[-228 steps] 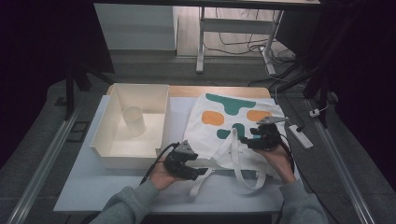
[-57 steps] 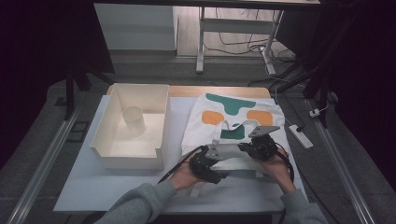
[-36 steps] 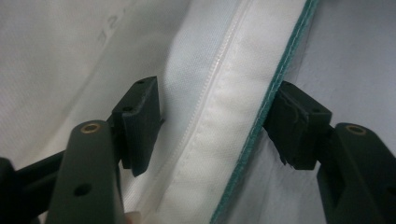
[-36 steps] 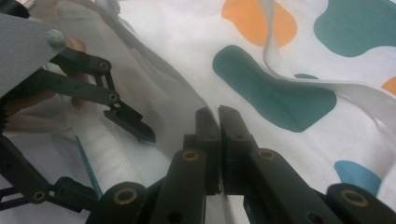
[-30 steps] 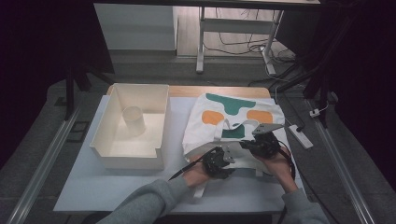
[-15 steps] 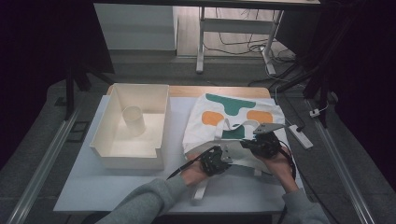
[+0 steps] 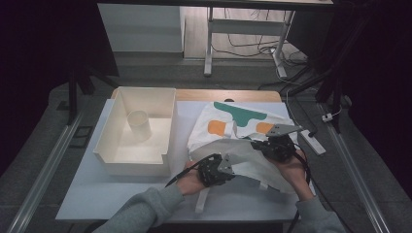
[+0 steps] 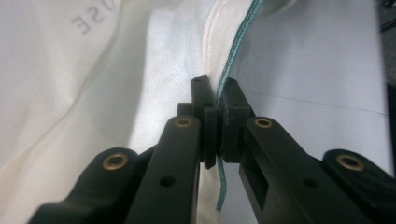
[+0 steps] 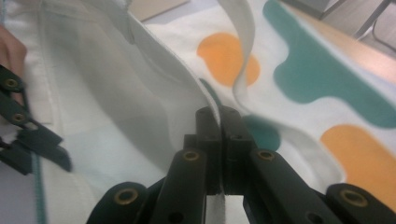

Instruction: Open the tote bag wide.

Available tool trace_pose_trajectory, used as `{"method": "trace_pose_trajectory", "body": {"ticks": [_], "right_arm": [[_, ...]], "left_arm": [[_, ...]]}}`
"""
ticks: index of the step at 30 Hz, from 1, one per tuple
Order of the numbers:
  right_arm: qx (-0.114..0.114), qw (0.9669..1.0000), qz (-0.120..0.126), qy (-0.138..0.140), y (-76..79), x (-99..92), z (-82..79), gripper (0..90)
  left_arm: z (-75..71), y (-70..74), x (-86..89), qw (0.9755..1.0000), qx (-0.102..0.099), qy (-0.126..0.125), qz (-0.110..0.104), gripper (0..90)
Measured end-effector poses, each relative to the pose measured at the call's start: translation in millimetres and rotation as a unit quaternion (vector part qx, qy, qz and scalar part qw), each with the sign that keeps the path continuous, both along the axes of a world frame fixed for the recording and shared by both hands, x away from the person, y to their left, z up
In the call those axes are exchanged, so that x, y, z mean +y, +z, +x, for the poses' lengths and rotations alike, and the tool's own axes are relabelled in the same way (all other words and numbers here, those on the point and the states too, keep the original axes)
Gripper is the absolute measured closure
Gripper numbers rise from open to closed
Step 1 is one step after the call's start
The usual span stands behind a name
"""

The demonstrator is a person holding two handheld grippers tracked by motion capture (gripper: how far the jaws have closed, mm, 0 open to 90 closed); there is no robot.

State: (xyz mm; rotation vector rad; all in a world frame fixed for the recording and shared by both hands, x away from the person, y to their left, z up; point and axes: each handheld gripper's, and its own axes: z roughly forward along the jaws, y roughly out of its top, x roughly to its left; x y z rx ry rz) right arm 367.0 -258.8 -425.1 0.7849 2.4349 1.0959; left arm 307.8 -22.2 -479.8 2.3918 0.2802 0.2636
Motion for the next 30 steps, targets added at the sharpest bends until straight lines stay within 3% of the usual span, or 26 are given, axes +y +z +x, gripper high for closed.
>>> {"method": "trace_pose_trajectory", "body": {"ticks": [5, 10, 19, 30], "right_arm": [[-0.011, 0.9999, 0.006, -0.002, 8.8, 1.4, 1.9, 87.7], [-0.010, 0.9999, 0.002, -0.002, 7.0, 3.9, 4.4, 87.7], [-0.016, 0.9997, 0.003, -0.020, 8.6, 4.1, 12.8, 87.8], [-0.039, 0.9984, -0.015, -0.038, 32.9, 9.1, 29.8, 87.8]], "left_arm": [[-5.9, 4.2, 13.0, 1.0000, 0.000, -0.001, -0.010, 87.1], [-5.4, 3.4, 16.9, 0.9999, 0.007, -0.001, -0.011, 87.1], [-12.3, 11.0, 25.3, 0.9997, 0.002, -0.009, -0.022, 87.1], [-31.9, 33.1, 44.1, 0.9980, -0.012, -0.041, -0.046, 87.1]]}}
